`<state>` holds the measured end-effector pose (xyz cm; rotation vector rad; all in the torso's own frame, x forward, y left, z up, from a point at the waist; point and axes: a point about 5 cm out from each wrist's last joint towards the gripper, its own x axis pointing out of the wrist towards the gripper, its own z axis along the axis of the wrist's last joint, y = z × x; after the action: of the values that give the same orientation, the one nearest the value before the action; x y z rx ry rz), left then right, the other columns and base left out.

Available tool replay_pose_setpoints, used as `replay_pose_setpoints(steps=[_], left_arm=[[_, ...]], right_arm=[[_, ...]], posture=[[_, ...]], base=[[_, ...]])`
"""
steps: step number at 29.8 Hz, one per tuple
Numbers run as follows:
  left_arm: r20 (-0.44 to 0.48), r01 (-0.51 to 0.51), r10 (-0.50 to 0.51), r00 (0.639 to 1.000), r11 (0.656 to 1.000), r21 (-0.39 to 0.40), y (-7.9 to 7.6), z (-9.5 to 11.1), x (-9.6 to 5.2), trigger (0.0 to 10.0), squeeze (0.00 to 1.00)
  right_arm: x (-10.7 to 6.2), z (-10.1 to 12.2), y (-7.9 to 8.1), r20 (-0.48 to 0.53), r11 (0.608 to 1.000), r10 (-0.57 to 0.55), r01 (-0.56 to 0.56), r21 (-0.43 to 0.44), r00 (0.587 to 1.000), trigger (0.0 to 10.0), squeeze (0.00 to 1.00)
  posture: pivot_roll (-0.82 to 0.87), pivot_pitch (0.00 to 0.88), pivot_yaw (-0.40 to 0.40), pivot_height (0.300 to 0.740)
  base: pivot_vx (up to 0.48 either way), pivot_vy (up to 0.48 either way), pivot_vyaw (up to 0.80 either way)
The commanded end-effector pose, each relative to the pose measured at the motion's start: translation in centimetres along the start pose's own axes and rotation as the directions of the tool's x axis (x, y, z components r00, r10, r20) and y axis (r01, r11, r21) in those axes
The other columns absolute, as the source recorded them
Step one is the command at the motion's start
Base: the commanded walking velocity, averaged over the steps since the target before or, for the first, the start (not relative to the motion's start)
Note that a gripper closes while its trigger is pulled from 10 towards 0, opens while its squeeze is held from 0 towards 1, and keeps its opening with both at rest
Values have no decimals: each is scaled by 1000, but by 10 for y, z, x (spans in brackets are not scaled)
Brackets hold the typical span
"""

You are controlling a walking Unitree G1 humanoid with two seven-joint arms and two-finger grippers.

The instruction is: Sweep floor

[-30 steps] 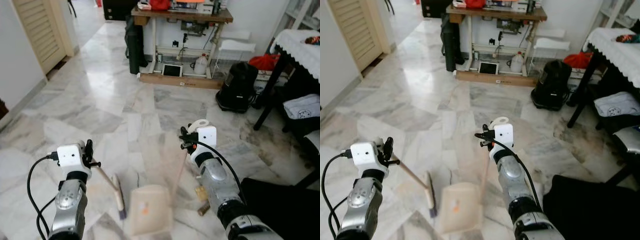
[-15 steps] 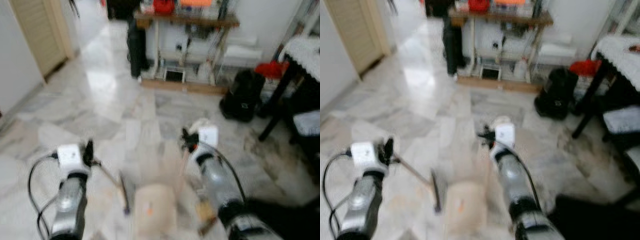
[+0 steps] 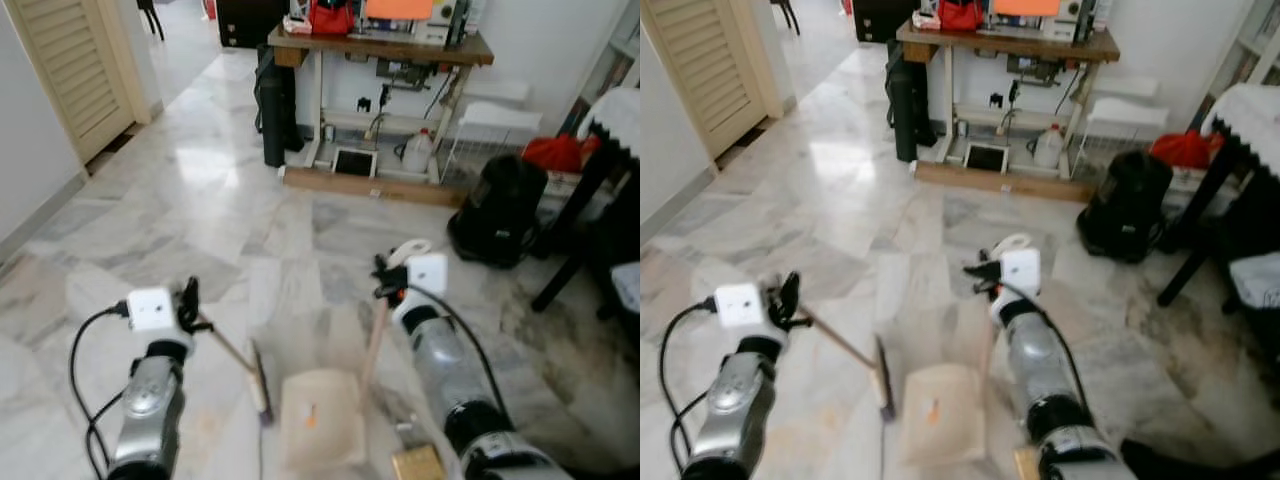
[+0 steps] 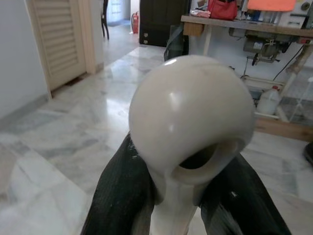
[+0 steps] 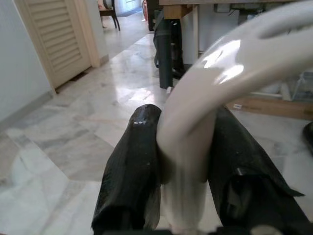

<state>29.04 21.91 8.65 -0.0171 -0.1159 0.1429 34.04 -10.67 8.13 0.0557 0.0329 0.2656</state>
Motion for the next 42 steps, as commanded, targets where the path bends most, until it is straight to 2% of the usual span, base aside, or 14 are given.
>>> replay_pose_setpoints(steps=[1,9,33,39,42], left_arm=[[65,16,-16,998,1000,-3,-7,12,6,10000,0],[63,20,-20,998,1000,-6,-7,12,5,10000,0],[60,19,-18,998,1000,-16,-8,12,7,10000,0],[61,15,-13,998,1000,-19,-7,12,7,10000,0],[67,15,-14,998,1000,-16,-7,12,7,10000,0]], right_arm=[[2,9,-7,40,1000,-20,20,3,999,10000,0],[2,9,-7,34,1000,-22,21,11,999,10000,0],[3,6,-5,11,1000,-8,8,8,1000,10000,0],[3,7,-4,12,1000,-5,5,6,1000,10000,0],[3,8,-3,19,1000,0,0,9,1000,10000,0]], posture=[[-9,0,9,740],[-9,0,9,740],[-10,0,11,740],[-11,0,10,740],[-10,0,9,740]], base=[[0,0,0],[0,0,0],[0,0,-794],[0,467,-800],[0,0,-800]])
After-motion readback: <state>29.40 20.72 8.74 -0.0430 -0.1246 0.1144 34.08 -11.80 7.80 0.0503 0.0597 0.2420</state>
